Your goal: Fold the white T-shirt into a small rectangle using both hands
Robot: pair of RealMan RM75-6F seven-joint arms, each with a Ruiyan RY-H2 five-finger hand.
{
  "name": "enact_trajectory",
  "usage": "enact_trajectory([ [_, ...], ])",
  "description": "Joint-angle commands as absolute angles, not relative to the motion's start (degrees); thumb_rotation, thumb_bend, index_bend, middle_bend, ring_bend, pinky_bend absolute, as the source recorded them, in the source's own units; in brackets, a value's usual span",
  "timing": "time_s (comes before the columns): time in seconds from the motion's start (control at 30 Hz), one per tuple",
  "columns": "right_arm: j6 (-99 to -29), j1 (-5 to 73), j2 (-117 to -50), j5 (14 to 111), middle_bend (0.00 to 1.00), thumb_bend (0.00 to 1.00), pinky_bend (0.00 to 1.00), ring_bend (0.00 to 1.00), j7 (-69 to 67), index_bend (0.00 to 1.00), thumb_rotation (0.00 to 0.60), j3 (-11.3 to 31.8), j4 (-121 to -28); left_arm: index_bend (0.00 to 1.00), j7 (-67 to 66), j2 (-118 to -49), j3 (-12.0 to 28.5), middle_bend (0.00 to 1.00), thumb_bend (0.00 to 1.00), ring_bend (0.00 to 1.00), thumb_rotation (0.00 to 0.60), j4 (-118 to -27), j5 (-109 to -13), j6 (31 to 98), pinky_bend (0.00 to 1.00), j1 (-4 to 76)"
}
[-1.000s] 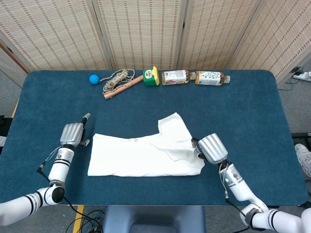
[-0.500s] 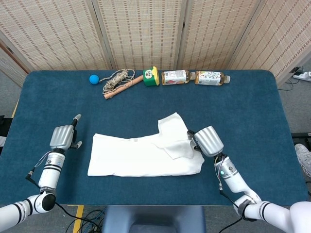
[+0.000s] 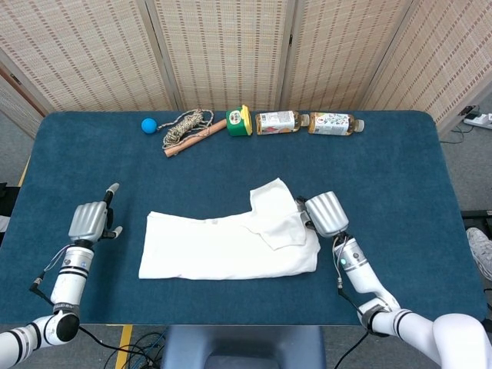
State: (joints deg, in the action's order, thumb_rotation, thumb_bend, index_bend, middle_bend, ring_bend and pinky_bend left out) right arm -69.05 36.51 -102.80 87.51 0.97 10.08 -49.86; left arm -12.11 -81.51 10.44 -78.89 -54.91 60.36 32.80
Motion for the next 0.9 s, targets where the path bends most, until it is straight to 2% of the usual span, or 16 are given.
enact_trajectory([
  [0.03, -67.52, 37.54, -104.5, 86.08, 0.97, 0.6, 1.0, 0.96, 0.75, 0.85, 0.6, 10.76, -46.95, 0.0, -12.06, -81.5, 10.52, 0.77, 0.28, 0.71, 0.6, -78.96, -55.03, 60.37, 0.94, 32.66],
  [0.57, -62.39, 40.81, -110.14, 81.6, 0.97, 0.59, 1.0, 0.96, -1.42, 0.85, 0.6, 12.65, -37.43, 0.0, -12.02, -81.39, 10.88, 0.77, 0.28, 0.7, 0.6, -78.58, -55.26, 59.82, 0.94, 31.82],
  [0.9, -58.55, 42.6, -111.48, 78.86, 0.94, 0.55, 1.0, 0.96, -0.5, 0.83, 0.6, 13.82, -35.14, 0.0, -11.65, -80.96, 11.06, 0.77, 0.28, 0.7, 0.6, -78.37, -55.39, 59.75, 0.94, 31.13],
])
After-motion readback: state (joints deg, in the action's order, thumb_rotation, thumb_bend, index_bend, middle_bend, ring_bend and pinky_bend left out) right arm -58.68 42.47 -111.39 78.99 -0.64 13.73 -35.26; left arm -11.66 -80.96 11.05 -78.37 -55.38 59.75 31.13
